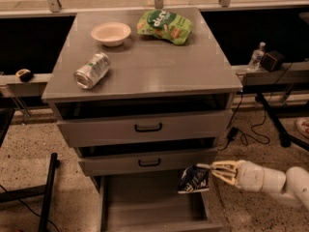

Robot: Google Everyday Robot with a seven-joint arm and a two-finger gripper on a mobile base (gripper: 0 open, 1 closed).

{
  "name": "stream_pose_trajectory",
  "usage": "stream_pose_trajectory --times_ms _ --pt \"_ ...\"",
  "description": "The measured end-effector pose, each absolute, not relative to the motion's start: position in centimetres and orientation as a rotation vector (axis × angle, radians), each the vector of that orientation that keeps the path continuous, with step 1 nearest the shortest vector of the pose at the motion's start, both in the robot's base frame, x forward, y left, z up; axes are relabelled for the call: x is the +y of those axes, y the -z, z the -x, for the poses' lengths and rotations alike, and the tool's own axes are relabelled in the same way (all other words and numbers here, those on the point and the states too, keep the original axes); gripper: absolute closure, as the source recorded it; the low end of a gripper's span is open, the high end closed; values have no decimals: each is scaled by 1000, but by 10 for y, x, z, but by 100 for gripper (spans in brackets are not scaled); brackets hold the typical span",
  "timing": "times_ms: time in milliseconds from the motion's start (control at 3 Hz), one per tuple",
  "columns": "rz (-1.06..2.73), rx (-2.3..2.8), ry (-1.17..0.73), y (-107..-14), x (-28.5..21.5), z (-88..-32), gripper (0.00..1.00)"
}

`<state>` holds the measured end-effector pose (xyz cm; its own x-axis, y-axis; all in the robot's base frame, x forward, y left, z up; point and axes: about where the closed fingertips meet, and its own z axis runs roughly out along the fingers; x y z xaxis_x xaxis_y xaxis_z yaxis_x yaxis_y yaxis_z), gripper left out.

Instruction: Pick blue chip bag from bottom drawer and place on counter

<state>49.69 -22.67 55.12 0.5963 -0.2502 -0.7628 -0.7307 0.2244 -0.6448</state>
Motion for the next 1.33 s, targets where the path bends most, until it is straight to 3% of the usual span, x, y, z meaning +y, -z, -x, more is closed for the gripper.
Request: stream_pose_trajectory --times_ms 667,1000,1333 --pt "1471 806 -284 -713 -278 -545 100" --pt "1643 811 -114 -774 -278 -560 100" --pt "1672 804 -80 -788 -275 -560 100"
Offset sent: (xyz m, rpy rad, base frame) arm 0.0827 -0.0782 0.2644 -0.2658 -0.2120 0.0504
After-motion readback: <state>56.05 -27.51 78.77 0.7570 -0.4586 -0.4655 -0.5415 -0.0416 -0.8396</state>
